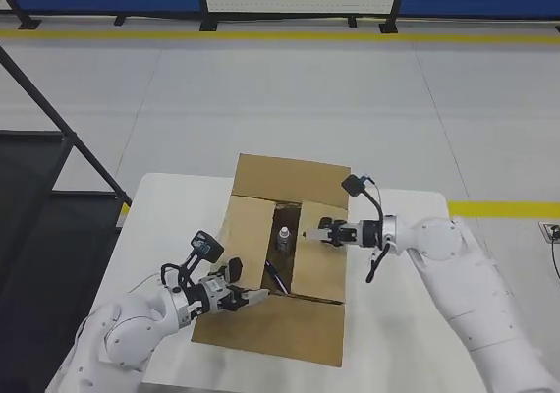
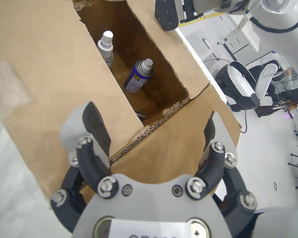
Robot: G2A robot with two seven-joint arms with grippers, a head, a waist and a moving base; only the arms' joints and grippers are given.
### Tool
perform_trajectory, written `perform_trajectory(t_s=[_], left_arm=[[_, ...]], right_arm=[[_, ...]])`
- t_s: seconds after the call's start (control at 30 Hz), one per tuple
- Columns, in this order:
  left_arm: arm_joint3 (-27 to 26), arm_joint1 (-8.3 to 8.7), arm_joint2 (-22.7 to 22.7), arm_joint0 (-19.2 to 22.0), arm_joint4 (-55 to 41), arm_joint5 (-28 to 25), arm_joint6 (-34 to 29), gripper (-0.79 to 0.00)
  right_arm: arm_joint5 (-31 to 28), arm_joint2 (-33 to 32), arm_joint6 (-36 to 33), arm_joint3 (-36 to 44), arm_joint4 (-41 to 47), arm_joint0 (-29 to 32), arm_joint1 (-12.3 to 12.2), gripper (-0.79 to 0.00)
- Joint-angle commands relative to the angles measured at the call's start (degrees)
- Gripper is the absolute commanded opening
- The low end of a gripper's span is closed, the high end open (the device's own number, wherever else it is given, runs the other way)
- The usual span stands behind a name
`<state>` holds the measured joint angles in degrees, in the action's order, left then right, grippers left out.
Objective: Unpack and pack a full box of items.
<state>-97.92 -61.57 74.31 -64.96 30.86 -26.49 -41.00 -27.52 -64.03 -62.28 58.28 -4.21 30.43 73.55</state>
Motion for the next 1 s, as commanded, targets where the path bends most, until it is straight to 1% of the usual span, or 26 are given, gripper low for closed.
perform_trajectory(t_s=[0.0, 0.23, 0.4, 0.53, 0.67, 0.8, 0.87, 0.97], left_arm=[[0.11, 0.04, -0.09, 0.05, -0.02, -0.07, 0.11, 0.000], [0.05, 0.17, -0.35, -0.03, 0.01, 0.10, 0.47, 0.000], [0.12, 0.26, -0.45, -0.17, -0.02, 0.51, 0.76, 0.000], [-0.11, 0.34, -0.26, -0.43, -0.18, 0.81, 1.37, 0.000], [-1.06, 0.53, 0.85, -1.25, -1.13, -0.03, 2.61, 0.000], [-5.32, 1.18, 4.68, -3.93, -3.28, -2.10, 3.28, 0.000], [-7.73, 1.62, 7.67, -6.04, -3.93, -3.15, 3.68, 0.000], [-9.96, 2.37, 13.55, -10.20, -6.37, -5.13, 3.79, 0.000]], right_arm=[[0.51, 0.87, 1.33, -0.01, -1.73, -0.21, 0.09, 0.000], [1.69, 3.52, 4.38, 1.41, -6.37, -0.50, 0.33, 0.000], [3.40, 4.57, 4.90, 1.92, -8.13, -0.72, 0.34, 0.000], [4.71, 5.18, 4.74, 1.63, -8.07, -1.10, 0.42, 0.000], [4.40, 5.01, 4.46, 0.89, -6.55, -1.47, 0.40, 0.000], [2.59, 3.86, 4.01, 1.38, -4.99, -1.62, 0.00, 0.000], [2.48, 3.18, 4.31, 2.14, -4.98, -1.72, -0.25, 0.000], [3.47, 2.12, 5.00, 4.02, -6.71, -1.64, -0.77, 0.000]])
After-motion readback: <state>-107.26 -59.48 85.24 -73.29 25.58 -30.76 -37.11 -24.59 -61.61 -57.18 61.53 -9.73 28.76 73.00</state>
